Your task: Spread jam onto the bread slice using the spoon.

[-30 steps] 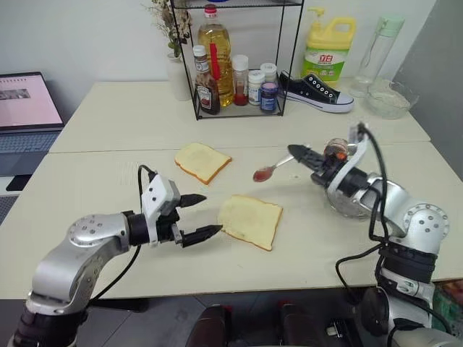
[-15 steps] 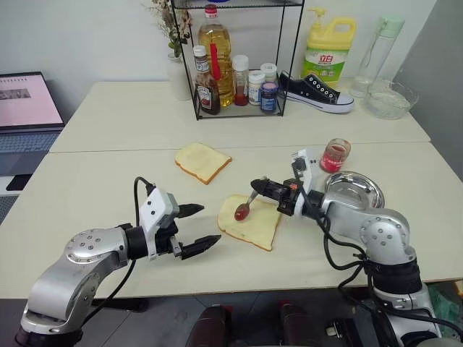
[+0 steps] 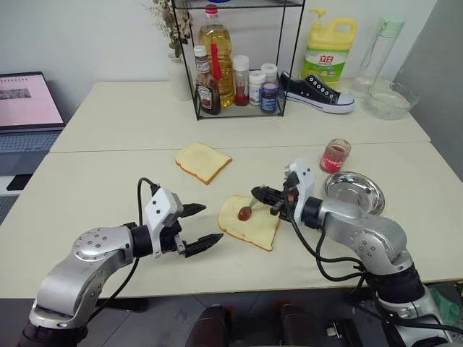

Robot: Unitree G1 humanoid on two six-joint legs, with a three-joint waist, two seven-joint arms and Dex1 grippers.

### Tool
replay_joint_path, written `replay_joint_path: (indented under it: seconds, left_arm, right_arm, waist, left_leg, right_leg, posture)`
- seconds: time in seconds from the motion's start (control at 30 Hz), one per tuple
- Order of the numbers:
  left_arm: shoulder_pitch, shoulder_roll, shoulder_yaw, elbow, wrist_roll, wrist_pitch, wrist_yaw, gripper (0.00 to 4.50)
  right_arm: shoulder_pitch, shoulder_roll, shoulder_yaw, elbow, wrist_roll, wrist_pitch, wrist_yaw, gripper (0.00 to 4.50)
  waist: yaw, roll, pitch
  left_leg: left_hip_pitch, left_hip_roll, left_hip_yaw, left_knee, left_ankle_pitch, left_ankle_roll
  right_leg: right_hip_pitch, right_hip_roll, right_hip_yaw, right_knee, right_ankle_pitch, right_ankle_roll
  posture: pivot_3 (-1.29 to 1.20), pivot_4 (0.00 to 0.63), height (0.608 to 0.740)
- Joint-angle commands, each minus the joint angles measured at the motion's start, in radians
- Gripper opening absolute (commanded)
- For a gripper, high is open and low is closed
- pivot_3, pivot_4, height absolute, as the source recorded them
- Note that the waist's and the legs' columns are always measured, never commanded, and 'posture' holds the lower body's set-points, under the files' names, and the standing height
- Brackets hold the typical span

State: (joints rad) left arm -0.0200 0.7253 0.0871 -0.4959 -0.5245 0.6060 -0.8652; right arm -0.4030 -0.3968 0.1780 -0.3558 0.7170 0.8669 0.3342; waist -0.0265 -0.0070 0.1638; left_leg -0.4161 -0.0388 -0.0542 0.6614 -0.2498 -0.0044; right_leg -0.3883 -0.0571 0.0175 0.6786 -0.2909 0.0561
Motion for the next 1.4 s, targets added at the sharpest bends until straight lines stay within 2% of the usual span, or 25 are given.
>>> replay_joint_path:
  seconds: [0.03, 0.3, 0.5, 0.77, 1.0, 1.2, 1.4]
  left_arm:
    - [-0.027, 0.006, 0.002, 0.002, 0.000, -0.022, -0.006, 4.50]
    - [-0.042, 0.003, -0.013, 0.025, 0.004, -0.037, -0.012, 4.50]
    - [-0.048, 0.003, -0.014, 0.041, 0.007, -0.052, -0.019, 4.50]
    - [-0.048, 0.007, -0.009, 0.043, 0.007, -0.058, -0.020, 4.50]
    - [-0.052, 0.012, -0.006, 0.034, 0.004, -0.049, -0.018, 4.50]
    - [-0.049, 0.021, -0.002, 0.026, -0.001, -0.040, -0.021, 4.50]
    - [-0.067, 0.022, -0.012, 0.034, 0.001, -0.036, -0.026, 4.50]
  right_arm:
    - [0.026, -0.020, -0.035, -0.043, -0.011, 0.031, 0.000, 0.05]
    - [0.027, -0.060, -0.136, -0.097, 0.036, 0.104, 0.003, 0.05]
    - [-0.008, -0.071, -0.255, -0.101, 0.144, 0.193, -0.003, 0.05]
    - [-0.096, 0.112, -0.428, 0.036, 0.421, 0.324, -0.173, 0.05]
    - [-0.091, 0.204, -0.407, 0.184, 0.417, 0.317, -0.214, 0.05]
    - [-0.065, 0.222, -0.420, 0.273, 0.401, 0.304, -0.214, 0.05]
    - [-0.024, 0.195, -0.433, 0.311, 0.409, 0.326, -0.191, 0.05]
  waist:
    - [0.001, 0.000, 0.000]
    - [0.004, -0.001, 0.000]
    - [0.003, -0.001, 0.000]
    - [-0.001, -0.001, 0.000]
    - [-0.002, -0.001, 0.000]
    - [-0.002, -0.001, 0.000]
    - [-0.002, -0.001, 0.000]
  left_leg:
    - [0.000, 0.000, 0.000, 0.000, 0.000, 0.000]
    - [0.000, 0.000, -0.001, 0.000, 0.000, 0.000]
    - [0.000, -0.001, -0.001, 0.000, 0.000, 0.000]
    - [0.000, 0.000, -0.001, -0.001, 0.000, 0.000]
    - [0.000, -0.001, 0.000, -0.001, 0.000, 0.000]
    - [0.000, -0.001, 0.000, -0.001, 0.000, 0.000]
    - [0.000, 0.000, 0.000, -0.001, 0.000, 0.000]
  right_leg:
    - [0.000, 0.000, 0.000, 0.000, 0.000, 0.000]
    - [0.000, -0.001, 0.000, 0.000, 0.000, 0.000]
    - [0.001, -0.003, 0.000, 0.000, 0.000, 0.000]
    - [0.000, -0.003, 0.000, 0.000, 0.000, 0.000]
    - [0.000, 0.000, 0.000, 0.000, 0.000, 0.000]
    - [0.000, 0.000, 0.000, 0.000, 0.000, 0.000]
    - [0.000, 0.000, 0.000, 0.000, 0.000, 0.000]
  posture:
    - [0.00, 0.150, 0.740]
    - [0.00, 0.150, 0.740]
    - [0.00, 0.150, 0.740]
    - [0.00, 0.150, 0.740]
    - [0.00, 0.150, 0.740]
    - [0.00, 0.150, 0.740]
    - [0.00, 0.150, 0.740]
